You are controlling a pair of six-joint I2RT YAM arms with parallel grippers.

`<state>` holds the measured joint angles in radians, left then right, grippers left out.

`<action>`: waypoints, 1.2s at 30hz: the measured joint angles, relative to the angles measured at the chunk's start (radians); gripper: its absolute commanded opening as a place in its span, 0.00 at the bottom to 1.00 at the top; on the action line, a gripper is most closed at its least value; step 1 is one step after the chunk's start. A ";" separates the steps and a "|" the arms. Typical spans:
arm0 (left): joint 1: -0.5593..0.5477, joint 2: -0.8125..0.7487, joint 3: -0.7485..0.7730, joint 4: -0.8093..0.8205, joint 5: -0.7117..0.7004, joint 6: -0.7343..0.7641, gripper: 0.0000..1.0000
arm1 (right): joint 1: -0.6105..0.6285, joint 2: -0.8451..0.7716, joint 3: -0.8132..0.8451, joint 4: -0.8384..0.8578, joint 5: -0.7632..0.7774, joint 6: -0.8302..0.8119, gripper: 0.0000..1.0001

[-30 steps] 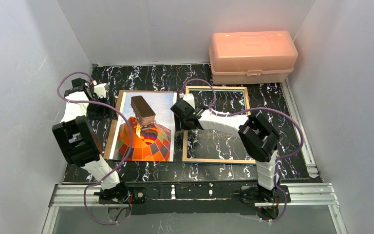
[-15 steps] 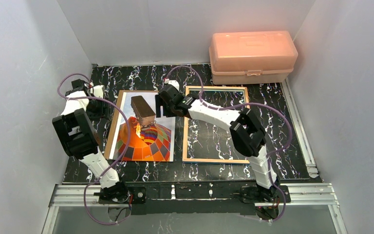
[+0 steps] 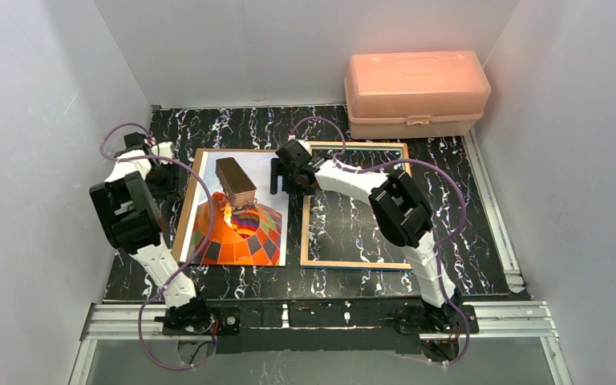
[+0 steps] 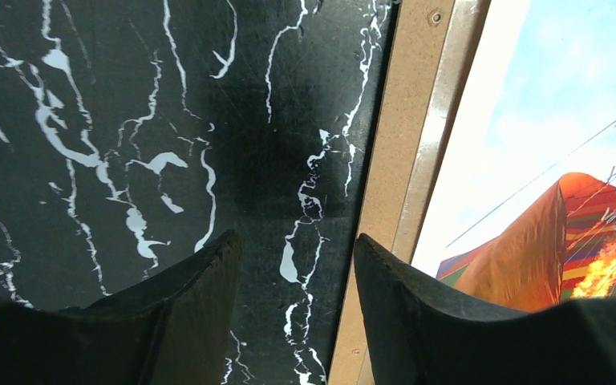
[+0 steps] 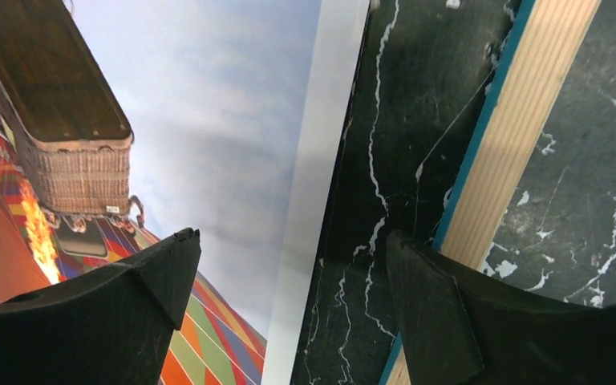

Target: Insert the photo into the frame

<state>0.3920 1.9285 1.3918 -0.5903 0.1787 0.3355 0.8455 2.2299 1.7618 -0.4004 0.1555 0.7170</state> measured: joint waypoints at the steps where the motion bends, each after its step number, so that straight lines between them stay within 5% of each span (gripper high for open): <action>1: -0.002 0.002 -0.005 0.006 0.000 -0.002 0.52 | 0.000 0.000 -0.008 0.003 -0.005 0.004 0.94; 36: -0.034 0.011 -0.055 0.047 0.020 0.005 0.47 | -0.039 -0.101 -0.229 0.341 -0.322 0.249 0.94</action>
<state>0.3580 1.9400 1.3369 -0.5438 0.1989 0.3408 0.8066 2.1292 1.5326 -0.0593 -0.1665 0.9661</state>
